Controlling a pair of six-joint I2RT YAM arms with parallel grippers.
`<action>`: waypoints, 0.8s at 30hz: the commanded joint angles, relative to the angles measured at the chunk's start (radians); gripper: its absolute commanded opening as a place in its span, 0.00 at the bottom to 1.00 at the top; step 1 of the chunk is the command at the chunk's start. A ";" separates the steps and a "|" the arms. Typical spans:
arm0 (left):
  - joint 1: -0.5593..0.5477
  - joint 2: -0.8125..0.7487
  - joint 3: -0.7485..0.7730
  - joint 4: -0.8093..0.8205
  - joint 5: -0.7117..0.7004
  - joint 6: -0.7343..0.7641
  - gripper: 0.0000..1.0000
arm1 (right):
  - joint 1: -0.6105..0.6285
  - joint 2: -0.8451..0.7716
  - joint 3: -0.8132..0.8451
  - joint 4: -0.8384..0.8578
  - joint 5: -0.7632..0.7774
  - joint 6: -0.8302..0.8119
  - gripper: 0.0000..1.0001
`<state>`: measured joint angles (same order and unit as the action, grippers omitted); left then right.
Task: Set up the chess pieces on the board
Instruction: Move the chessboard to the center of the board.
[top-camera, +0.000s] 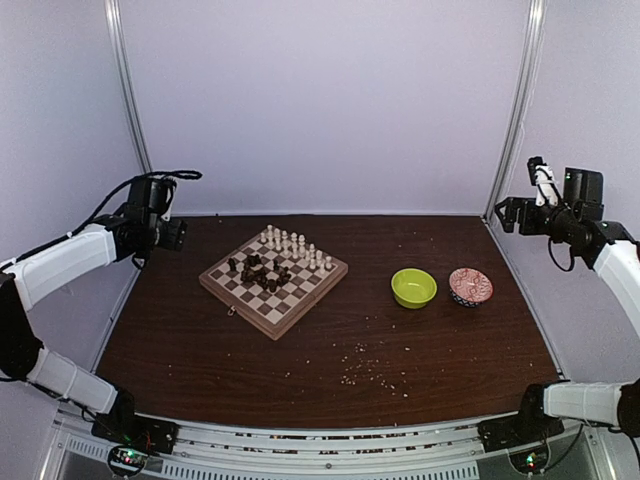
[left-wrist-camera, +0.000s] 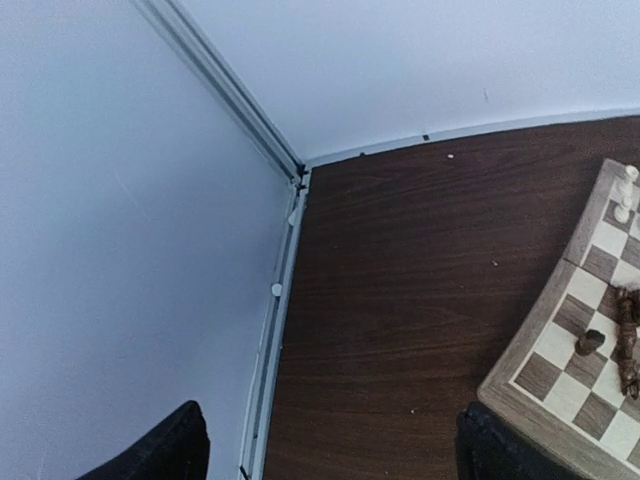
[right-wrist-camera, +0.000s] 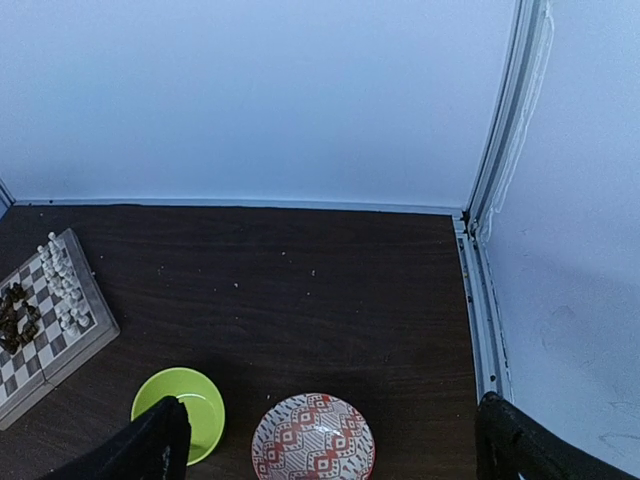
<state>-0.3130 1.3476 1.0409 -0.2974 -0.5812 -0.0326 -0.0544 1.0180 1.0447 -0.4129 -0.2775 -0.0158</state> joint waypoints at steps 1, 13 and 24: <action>0.097 0.038 0.124 -0.046 0.139 -0.041 0.80 | 0.026 0.033 -0.019 0.018 -0.059 -0.073 0.99; 0.317 0.478 0.694 -0.285 0.633 -0.201 0.73 | 0.391 0.286 0.097 -0.025 -0.074 -0.240 0.81; 0.383 0.910 0.974 -0.337 1.038 -0.389 0.33 | 0.710 0.656 0.290 0.020 -0.056 -0.219 0.58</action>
<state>0.0654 2.1670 1.9633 -0.6090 0.2565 -0.3248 0.5976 1.5883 1.2736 -0.4240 -0.3401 -0.2630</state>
